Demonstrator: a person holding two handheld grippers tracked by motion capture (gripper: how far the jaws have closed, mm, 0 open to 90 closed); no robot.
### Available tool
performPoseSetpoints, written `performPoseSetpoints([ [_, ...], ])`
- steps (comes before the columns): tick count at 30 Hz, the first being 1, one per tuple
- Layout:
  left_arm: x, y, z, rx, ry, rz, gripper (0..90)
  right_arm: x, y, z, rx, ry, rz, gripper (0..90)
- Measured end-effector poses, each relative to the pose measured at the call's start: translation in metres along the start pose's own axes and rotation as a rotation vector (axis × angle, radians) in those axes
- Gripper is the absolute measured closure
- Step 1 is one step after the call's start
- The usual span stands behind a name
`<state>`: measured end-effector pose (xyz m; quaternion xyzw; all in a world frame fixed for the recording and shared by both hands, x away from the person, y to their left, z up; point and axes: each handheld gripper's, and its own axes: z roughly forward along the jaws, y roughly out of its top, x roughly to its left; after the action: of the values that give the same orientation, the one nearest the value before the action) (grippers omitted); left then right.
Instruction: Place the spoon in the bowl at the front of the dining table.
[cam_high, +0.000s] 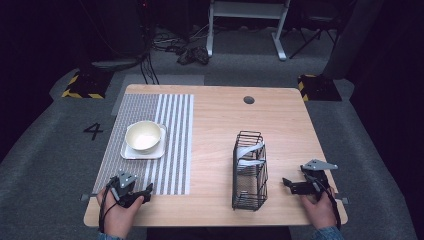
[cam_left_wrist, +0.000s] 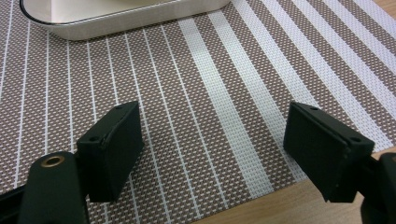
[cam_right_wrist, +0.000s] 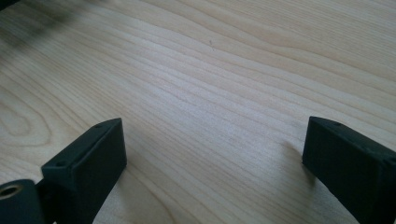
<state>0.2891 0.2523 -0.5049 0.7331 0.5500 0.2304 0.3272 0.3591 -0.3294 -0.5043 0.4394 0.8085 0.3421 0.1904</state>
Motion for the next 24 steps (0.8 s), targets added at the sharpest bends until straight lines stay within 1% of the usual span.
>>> performPoseSetpoints([
  [5,0.001,0.0,0.0,-0.001,-0.005,-0.004,21.3,0.0,0.0,0.0,0.0,0.0,0.0,6.3],
  [11,0.0,0.0,0.0,0.002,-0.006,0.004,20.4,0.0,0.0,0.0,0.0,0.0,0.0,6.3],
  [12,0.0,0.0,0.0,-0.004,-0.013,0.003,20.3,0.0,0.0,0.0,0.0,0.0,0.0,6.3],
  [14,0.0,0.001,-0.001,-0.024,-0.047,-0.007,20.5,0.0,0.0,0.0,0.0,0.0,0.0,6.3],
  [15,-0.001,0.002,-0.003,-0.033,-0.057,-0.011,20.3,0.0,0.0,0.0,0.0,0.0,0.001,6.3],
  [16,-0.002,0.003,-0.004,-0.045,-0.058,-0.002,20.2,0.0,0.0,0.0,0.0,0.0,0.0,6.3],
  [17,-0.002,0.003,-0.004,-0.045,-0.058,-0.002,20.1,0.0,0.0,0.0,0.0,0.0,0.0,6.3],
  [19,-0.004,0.007,-0.009,-0.079,-0.059,0.0,19.9,0.0,0.0,0.0,0.0,0.0,0.001,6.3],
  [21,-0.005,0.009,-0.012,-0.101,-0.06,0.004,20.2,0.0,0.0,0.0,0.0,0.0,0.001,6.3],
  [22,-0.005,0.009,-0.012,-0.101,-0.06,0.004,20.3,0.0,0.0,0.0,-0.001,-0.001,0.001,6.3],
  [24,-0.007,0.011,-0.017,-0.134,-0.054,0.012,21.1,0.0,0.0,0.0,0.0,0.0,0.001,6.3],
])
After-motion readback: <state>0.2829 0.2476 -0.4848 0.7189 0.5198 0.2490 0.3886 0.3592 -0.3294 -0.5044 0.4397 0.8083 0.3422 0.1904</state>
